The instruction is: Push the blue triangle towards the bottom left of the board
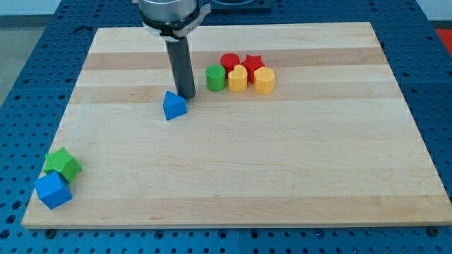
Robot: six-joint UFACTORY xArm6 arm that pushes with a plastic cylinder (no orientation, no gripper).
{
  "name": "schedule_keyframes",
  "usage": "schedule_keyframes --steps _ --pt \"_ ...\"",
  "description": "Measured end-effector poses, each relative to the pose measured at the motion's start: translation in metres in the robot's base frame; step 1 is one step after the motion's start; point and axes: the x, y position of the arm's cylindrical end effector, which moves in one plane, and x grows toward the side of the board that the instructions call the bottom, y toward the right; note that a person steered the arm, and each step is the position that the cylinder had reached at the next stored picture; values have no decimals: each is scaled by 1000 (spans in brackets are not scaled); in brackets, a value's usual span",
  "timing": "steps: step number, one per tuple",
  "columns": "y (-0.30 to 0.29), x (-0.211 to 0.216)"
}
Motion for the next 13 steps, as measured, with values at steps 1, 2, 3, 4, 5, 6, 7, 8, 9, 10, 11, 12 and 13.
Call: schedule_keyframes --steps 1,2,3,4,5,6,7,8,9,10,11,12,13 --pt "-17 9" --pt "-30 60" --pt "-32 112" --pt "-32 134" --pt "-32 124" --pt "-32 122" --pt "-30 123" --pt "-17 132" --pt "-34 147" --pt "-58 158" --pt "-63 158" --pt "-12 158" --pt "15 176"
